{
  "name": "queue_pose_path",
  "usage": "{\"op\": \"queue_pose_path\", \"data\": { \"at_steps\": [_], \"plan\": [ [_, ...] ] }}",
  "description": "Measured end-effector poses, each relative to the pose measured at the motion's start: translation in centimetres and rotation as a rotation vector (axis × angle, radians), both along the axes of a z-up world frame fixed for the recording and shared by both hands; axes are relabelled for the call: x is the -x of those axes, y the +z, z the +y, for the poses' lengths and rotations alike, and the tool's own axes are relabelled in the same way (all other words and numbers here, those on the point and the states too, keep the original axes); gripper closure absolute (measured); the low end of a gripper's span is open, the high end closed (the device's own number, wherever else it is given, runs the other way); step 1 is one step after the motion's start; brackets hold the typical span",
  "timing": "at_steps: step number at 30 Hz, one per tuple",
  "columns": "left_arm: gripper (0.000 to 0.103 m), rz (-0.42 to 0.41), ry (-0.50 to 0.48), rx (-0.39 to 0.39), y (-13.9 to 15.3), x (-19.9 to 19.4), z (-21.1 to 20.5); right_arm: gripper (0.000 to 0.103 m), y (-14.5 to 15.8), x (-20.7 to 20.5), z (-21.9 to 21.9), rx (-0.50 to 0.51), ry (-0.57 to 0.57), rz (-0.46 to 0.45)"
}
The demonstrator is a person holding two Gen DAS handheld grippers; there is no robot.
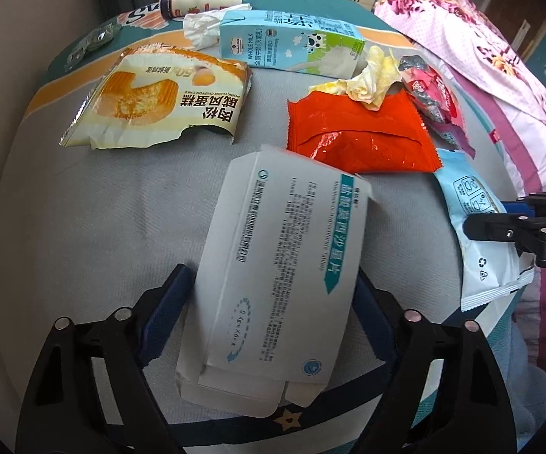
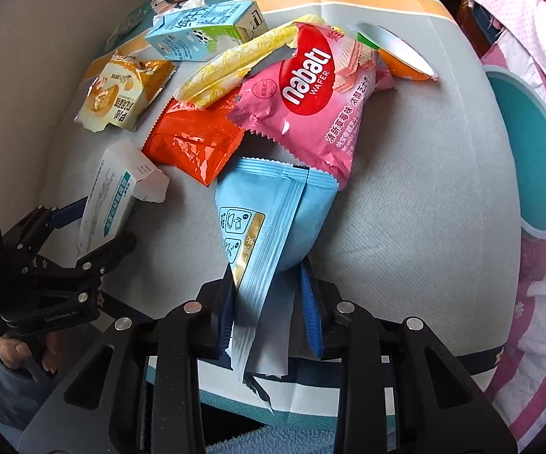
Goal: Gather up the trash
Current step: 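Grasp the white medicine box with the left gripper while the right gripper grasps the blue sachet, then carry the medicine box and blue sachet over the teal wastebasket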
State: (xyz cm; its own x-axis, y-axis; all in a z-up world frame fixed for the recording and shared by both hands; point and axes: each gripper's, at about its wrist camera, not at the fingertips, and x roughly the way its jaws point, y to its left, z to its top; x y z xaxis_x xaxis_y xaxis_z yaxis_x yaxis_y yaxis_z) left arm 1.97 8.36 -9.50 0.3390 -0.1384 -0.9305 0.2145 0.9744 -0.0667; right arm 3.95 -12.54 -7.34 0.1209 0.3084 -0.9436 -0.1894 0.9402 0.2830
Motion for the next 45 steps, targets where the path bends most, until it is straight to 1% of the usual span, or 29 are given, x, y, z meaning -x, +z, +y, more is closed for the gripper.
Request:
{"op": "queue_pose_path", "data": {
  "at_steps": [2,4,9,15,18,22,26,32,40,45],
  "plan": [
    [0.033,-0.004,0.003,0.011,0.2,0.0,0.1,0.077,0.4,0.2,0.0,-0.001,0.011,-0.012],
    [0.034,-0.01,0.026,0.024,0.6,0.1,0.4,0.078,0.7,0.4,0.1,-0.011,0.018,-0.02],
    [0.035,-0.029,0.073,0.056,2.1,0.5,1.2,0.081,2.1,1.3,-0.3,-0.036,0.042,-0.045],
    [0.034,-0.065,0.11,0.088,4.6,1.3,1.7,0.082,3.9,1.4,-0.7,-0.075,0.037,-0.089],
    [0.034,-0.102,0.111,0.095,6.2,1.4,1.4,0.082,5.5,1.1,-1.8,-0.091,0.016,-0.135],
    [0.034,-0.132,0.095,0.111,7.9,0.5,-0.1,0.082,7.1,0.3,-4.2,-0.1,-0.027,-0.186],
    [0.034,-0.151,0.066,0.124,8.9,-0.9,-2.4,0.082,7.7,-0.7,-7.1,-0.102,-0.091,-0.213],
    [0.034,-0.167,0.005,0.129,10.2,-3.6,-7.0,0.082,7.7,-2.3,-11.4,-0.089,-0.177,-0.244],
    [0.034,-0.177,-0.097,0.102,11.2,-7.2,-13.9,0.082,7.0,-3.9,-17.4,-0.079,-0.274,-0.275],
    [0.034,-0.161,-0.163,0.087,11.0,-9.3,-18.7,0.082,6.4,-4.3,-21.6,-0.081,-0.349,-0.294]
  ]
}}
